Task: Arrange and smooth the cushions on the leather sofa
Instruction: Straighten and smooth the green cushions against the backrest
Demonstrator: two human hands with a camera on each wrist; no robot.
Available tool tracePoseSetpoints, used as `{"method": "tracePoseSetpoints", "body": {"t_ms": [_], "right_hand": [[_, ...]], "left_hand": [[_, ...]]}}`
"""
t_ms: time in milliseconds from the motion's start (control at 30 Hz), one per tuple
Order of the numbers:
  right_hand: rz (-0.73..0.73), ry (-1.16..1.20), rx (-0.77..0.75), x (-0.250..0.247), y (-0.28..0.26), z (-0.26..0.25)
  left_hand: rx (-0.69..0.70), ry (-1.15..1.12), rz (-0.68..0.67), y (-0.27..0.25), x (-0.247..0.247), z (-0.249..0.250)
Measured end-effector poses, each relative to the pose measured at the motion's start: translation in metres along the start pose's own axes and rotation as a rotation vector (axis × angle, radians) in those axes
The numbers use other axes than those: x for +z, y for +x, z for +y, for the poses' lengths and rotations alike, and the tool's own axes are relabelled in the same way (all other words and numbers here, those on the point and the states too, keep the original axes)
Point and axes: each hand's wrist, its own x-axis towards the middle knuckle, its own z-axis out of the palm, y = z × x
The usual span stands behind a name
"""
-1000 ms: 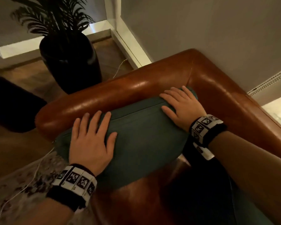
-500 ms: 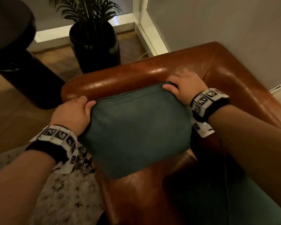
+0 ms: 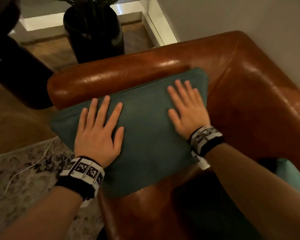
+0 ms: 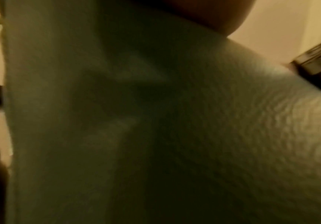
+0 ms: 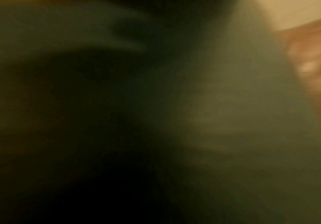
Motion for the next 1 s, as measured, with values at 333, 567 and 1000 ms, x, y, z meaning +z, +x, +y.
{"method": "tracePoseSetpoints", "body": {"t_ms": [333,567,1000], "right_hand": [[0.226,0.194,0.107,0.022,-0.049,-0.086],[0.429,0.605,0.993,0.102,-0.108,-0.065],[0.348,0.796,0.880,0.011,-0.124,0.014]], "left_hand": [[0.071,0.014,-0.033,0.008,-0.015,0.038],[0.080,0.044,-0.037,0.020,-0.001,0.034],[0.844,0.276,-0.129,-0.062,0.101,0.091]]}}
